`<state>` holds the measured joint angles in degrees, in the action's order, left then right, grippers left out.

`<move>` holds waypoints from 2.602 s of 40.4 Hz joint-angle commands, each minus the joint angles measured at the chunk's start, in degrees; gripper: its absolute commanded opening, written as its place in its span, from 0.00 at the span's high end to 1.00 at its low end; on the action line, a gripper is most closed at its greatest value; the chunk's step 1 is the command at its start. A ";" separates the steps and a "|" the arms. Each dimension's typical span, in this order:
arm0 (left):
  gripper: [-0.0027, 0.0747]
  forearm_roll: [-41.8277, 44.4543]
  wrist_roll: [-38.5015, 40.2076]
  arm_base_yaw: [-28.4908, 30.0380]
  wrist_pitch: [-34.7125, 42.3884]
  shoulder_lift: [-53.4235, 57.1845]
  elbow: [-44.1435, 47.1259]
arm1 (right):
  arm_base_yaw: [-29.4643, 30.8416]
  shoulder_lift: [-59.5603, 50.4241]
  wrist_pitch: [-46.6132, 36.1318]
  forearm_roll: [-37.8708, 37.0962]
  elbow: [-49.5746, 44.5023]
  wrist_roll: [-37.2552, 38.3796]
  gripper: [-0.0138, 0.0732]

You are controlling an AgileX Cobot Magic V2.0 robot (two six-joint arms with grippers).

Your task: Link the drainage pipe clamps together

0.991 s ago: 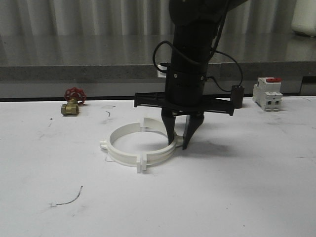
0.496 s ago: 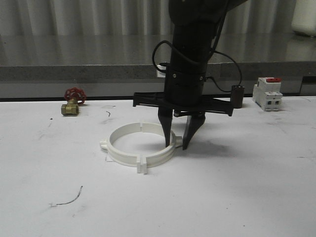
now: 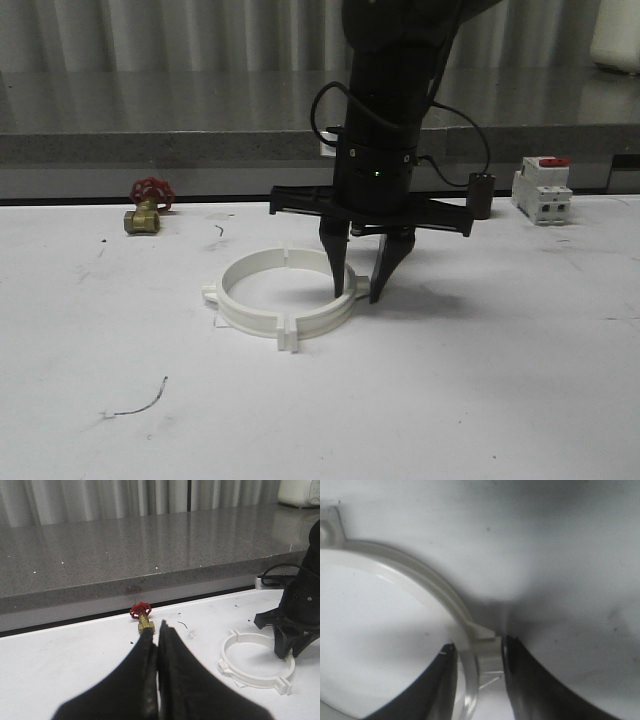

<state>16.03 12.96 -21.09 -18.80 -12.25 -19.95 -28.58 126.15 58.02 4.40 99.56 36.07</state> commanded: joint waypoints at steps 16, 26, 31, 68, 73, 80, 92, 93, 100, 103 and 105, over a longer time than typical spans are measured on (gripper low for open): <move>0.99 0.29 0.04 0.18 4.25 -0.62 -1.58 | -0.01 -3.98 -0.59 -0.03 1.21 0.24 0.26; 0.99 0.29 0.04 0.18 4.25 -0.62 -1.58 | -0.01 -9.80 0.27 -1.53 1.21 -1.08 0.26; 0.99 0.29 0.04 0.18 4.25 -0.62 -1.58 | -0.01 -13.57 2.15 -1.52 1.21 -5.57 0.30; 0.99 0.29 0.04 0.18 4.25 -0.62 -1.58 | 17.94 -56.09 -5.81 -7.78 -34.11 -18.16 0.91; 0.99 0.29 0.04 0.18 4.25 -0.62 -1.58 | 18.89 -64.45 -11.45 -8.54 -44.52 -18.17 0.91; 0.99 0.29 0.04 0.18 4.25 -0.62 -1.58 | 18.76 -77.08 -20.53 -17.08 -58.07 -19.25 0.92; 0.99 0.29 0.04 0.18 4.25 -0.62 -1.58 | 18.76 -104.18 -32.42 -19.29 -72.18 -19.25 0.92; 0.99 0.29 0.04 0.18 4.25 -0.62 -1.58 | 18.76 -105.88 -32.42 -19.29 -73.28 -19.25 0.92; 0.99 0.29 0.04 0.18 4.25 -0.62 -1.58 | 18.76 -117.23 -38.57 -20.27 -78.06 -19.25 0.92; 0.99 0.29 0.04 0.18 4.25 -0.62 -1.58 | 18.76 -119.19 -39.73 -20.37 -78.86 -19.25 0.92; 0.99 0.29 0.04 0.18 4.25 -0.62 -1.58 | 18.76 -119.37 -39.62 -20.37 -79.00 -19.25 0.92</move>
<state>16.13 12.96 -21.09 -18.80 -12.25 -19.95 -10.06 6.90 24.16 -14.53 19.52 17.35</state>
